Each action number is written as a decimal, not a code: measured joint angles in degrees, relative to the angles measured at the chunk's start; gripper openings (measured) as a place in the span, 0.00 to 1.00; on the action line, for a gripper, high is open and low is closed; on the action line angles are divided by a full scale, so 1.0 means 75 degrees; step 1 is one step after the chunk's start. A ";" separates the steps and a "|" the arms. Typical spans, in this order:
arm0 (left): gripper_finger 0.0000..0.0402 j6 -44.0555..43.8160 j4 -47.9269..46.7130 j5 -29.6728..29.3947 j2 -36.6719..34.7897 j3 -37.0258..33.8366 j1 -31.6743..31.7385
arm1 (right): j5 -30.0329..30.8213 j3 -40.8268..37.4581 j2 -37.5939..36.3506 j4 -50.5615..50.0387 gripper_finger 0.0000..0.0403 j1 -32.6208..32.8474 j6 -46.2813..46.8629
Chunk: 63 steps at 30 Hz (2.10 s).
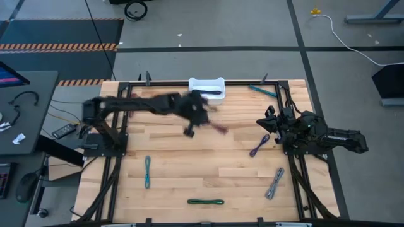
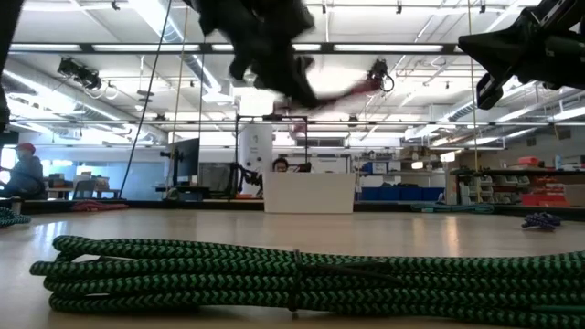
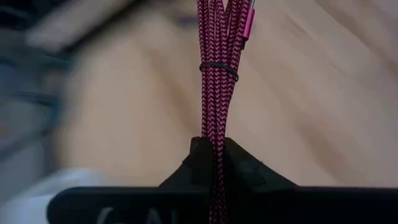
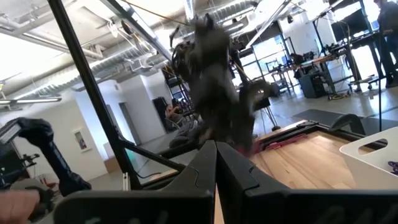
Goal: Pick and place USB-C Cables
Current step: Put the right red charger cable into the white bin, then put the blue charger cable into the white bin
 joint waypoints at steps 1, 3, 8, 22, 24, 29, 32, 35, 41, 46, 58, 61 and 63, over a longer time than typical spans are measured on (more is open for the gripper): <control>0.05 -0.0121 0.0266 -0.0004 -0.0229 0.0008 0.0234 | -0.0003 -0.0002 0.0000 0.0000 0.02 0.0003 0.0000; 0.05 -0.0321 0.0815 0.0004 -0.0458 0.0011 0.0729 | -0.0001 -0.0002 -0.0001 0.0000 0.02 0.0000 0.0000; 0.05 -0.0857 0.2343 0.0515 -0.0367 0.0014 0.2159 | -0.0003 -0.0003 0.0000 0.0000 0.02 0.0000 0.0000; 0.05 -0.2571 0.3349 0.3557 0.2264 0.0014 0.4133 | 0.0000 0.0000 0.0000 -0.0003 0.02 0.0002 0.0000; 0.06 -0.2570 0.3312 0.3566 0.2507 0.0014 0.4131 | -0.0003 0.0000 0.0000 0.0000 0.02 0.0000 0.0000; 0.08 -0.2492 0.3205 0.3474 0.2725 0.0016 0.4036 | 0.0000 -0.0002 -0.0002 0.0000 0.02 0.0001 0.0000; 0.08 -0.2241 0.2949 0.3224 0.2775 0.0019 0.3951 | 0.0000 0.0000 -0.0003 0.0000 0.02 0.0002 0.0000; 0.09 -0.1956 0.2714 0.2981 0.2774 0.0017 0.3860 | -0.0001 -0.0003 -0.0001 0.0000 0.02 0.0000 0.0000; 0.13 -0.1764 0.2310 0.2489 0.2812 0.0017 0.3718 | 0.0000 -0.0003 -0.0003 0.0000 0.02 0.0000 0.0000; 0.20 -0.1490 0.2363 0.2229 0.2810 0.0017 0.3722 | 0.0000 -0.0001 -0.0001 0.0000 0.02 0.0000 0.0000; 0.45 -0.1704 0.0885 0.2260 0.1657 0.0858 0.3681 | -0.0001 -0.0001 -0.0001 0.0000 0.02 0.0001 0.0000; 0.45 -0.1788 0.0396 0.2486 0.0937 0.0851 0.3559 | 0.0000 -0.0003 0.0000 0.0000 0.02 0.0000 0.0000; 0.43 -0.1927 0.0262 0.2742 0.0457 0.0629 0.3430 | 0.0002 -0.0001 -0.0003 0.0000 0.02 0.0002 0.0000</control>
